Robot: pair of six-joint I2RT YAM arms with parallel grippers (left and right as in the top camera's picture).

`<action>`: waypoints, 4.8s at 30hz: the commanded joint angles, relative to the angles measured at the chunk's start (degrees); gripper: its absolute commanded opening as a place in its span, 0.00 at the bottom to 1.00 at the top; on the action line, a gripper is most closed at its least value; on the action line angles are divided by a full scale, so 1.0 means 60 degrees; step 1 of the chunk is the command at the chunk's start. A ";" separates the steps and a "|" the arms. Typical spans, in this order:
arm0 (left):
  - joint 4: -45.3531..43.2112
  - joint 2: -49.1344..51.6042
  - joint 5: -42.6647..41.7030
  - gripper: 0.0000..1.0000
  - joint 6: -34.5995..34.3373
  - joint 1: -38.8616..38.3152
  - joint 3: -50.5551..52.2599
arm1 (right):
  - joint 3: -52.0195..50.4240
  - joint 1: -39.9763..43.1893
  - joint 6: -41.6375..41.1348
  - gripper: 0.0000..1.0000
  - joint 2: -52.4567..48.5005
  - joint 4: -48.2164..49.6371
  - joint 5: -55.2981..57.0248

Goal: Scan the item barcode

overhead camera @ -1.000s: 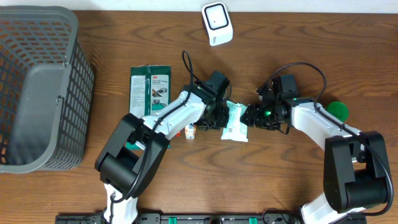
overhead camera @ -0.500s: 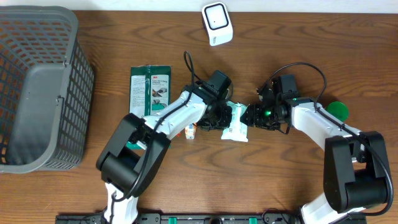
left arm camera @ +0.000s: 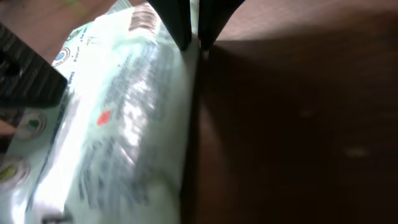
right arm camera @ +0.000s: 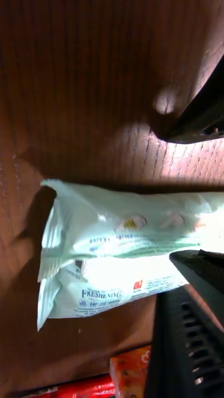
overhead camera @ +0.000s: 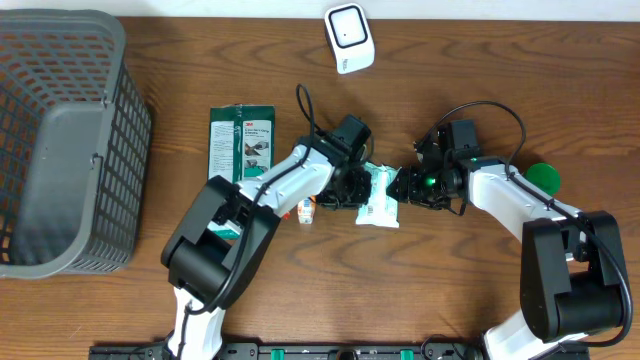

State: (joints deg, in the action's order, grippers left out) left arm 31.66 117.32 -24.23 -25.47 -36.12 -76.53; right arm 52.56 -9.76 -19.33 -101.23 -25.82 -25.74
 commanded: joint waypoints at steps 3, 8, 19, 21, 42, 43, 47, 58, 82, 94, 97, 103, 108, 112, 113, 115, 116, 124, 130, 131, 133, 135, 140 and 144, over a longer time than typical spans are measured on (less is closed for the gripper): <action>0.0040 -0.0907 0.0248 0.08 0.0117 0.0375 -0.0324 | -0.0331 -0.0142 -0.0175 0.52 -0.0186 -0.0095 0.0244; 0.0109 -0.0860 0.0106 0.08 -0.0073 0.0197 -0.0131 | -0.0331 -0.0142 -0.0433 0.52 -0.0186 -0.0087 0.0248; 0.0066 -0.0299 0.0106 0.08 -0.0131 -0.0455 -0.0011 | -0.0331 -0.0138 -0.0492 0.51 -0.0186 -0.0106 0.0244; 0.0066 -0.0106 0.0109 0.08 -0.0127 -0.0477 -0.0004 | -0.0331 -0.0138 -0.0492 0.51 -0.0186 -0.0127 0.0244; 0.0073 0.0397 0.0732 0.08 -0.0084 -0.0470 -0.0004 | -0.0335 -0.0444 -0.0750 0.42 -0.0186 0.0051 -0.0051; 0.0069 0.0397 0.0732 0.08 -0.0084 -0.0466 -0.0004 | -0.0335 -0.0510 -0.0776 0.42 -0.0186 0.0084 -0.0047; 0.0076 0.0397 0.0732 0.08 -0.0084 -0.0470 -0.0004 | -0.0335 -0.0834 -0.1082 0.42 -0.0186 0.0335 -0.0044; 0.0149 0.0397 0.0729 0.08 -0.0084 -0.0466 -0.0004 | -0.0335 -0.1129 -0.1126 0.22 -0.0186 0.0809 0.0033; 0.1985 -0.5457 0.2477 0.08 0.0346 0.2386 -0.0168 | 0.1741 -0.1115 0.1832 0.01 0.2561 -0.2124 0.1319; 0.3297 -0.6014 0.2441 0.24 0.0342 0.5625 -0.0168 | 0.7450 -0.1344 0.3053 0.01 0.2925 -0.6160 0.3406; 0.3435 -0.6014 0.2444 0.39 0.0346 0.5810 -0.0164 | 0.8098 -0.1614 0.3493 0.01 0.2867 -0.6022 0.3752; 0.3432 -0.6014 0.2441 0.64 0.0342 0.5810 -0.0164 | 1.1264 -0.2131 0.4186 0.01 0.1581 -0.6484 0.4331; 0.3435 -0.6014 0.2444 0.78 0.0346 0.5810 -0.0164 | 1.3817 -0.2266 0.4856 0.01 0.0022 -0.6721 0.4852; 0.3435 -0.6014 0.2441 0.79 0.0346 0.5810 -0.0164 | 1.3967 -0.2266 0.5807 0.01 -0.0914 -0.6065 0.4860; 0.3435 -0.6014 0.2444 0.79 0.0346 0.5810 -0.0164 | 1.3967 -0.2266 0.6091 0.01 -0.1202 -0.5901 0.4860; 0.3435 -0.6014 0.2441 0.79 0.0346 0.5810 -0.0164 | 1.3967 -0.2266 0.6747 0.01 -0.1800 -0.5519 0.4896; 0.3435 -0.6014 0.2444 0.79 0.0346 0.5810 -0.0164 | 1.3967 -0.2266 0.6954 0.01 -0.2106 -0.5264 0.5005; 0.3435 -0.6014 0.2441 0.80 0.0346 0.5810 -0.0164 | 1.3967 -0.2306 0.8302 0.01 -0.4371 -0.2419 0.7406; 0.3435 -0.6011 0.2441 0.80 0.0346 0.5810 -0.0164 | 1.3967 -0.2484 0.8779 0.01 -0.5635 0.0069 0.8211; 0.3435 -0.6014 0.2444 0.80 0.0346 0.5810 -0.0164 | 1.3967 -0.2514 0.8950 0.01 -0.5814 0.0423 0.8331; 0.3435 -0.6014 0.2444 0.80 0.0346 0.5810 -0.0164 | 1.3967 -0.2586 0.9315 0.01 -0.6244 0.1260 0.8739; 0.3432 -0.6014 0.2444 0.80 0.0346 0.5810 -0.0164 | 1.3967 -0.2667 0.9675 0.01 -0.6699 0.2189 0.9216; 0.3435 -0.6014 0.2441 0.80 0.0346 0.5810 -0.0164 | 1.3967 -0.2929 1.1344 0.01 -0.7956 0.4127 0.9923; 0.3432 -0.6014 0.2441 0.80 0.0346 0.5810 -0.0164 | 1.3963 -0.3129 1.2320 0.01 -0.8717 0.4947 1.0269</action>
State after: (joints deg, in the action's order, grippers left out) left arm 52.14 81.45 -9.93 -23.77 -1.43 -77.03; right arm 135.70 -27.00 47.22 -150.76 2.37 32.12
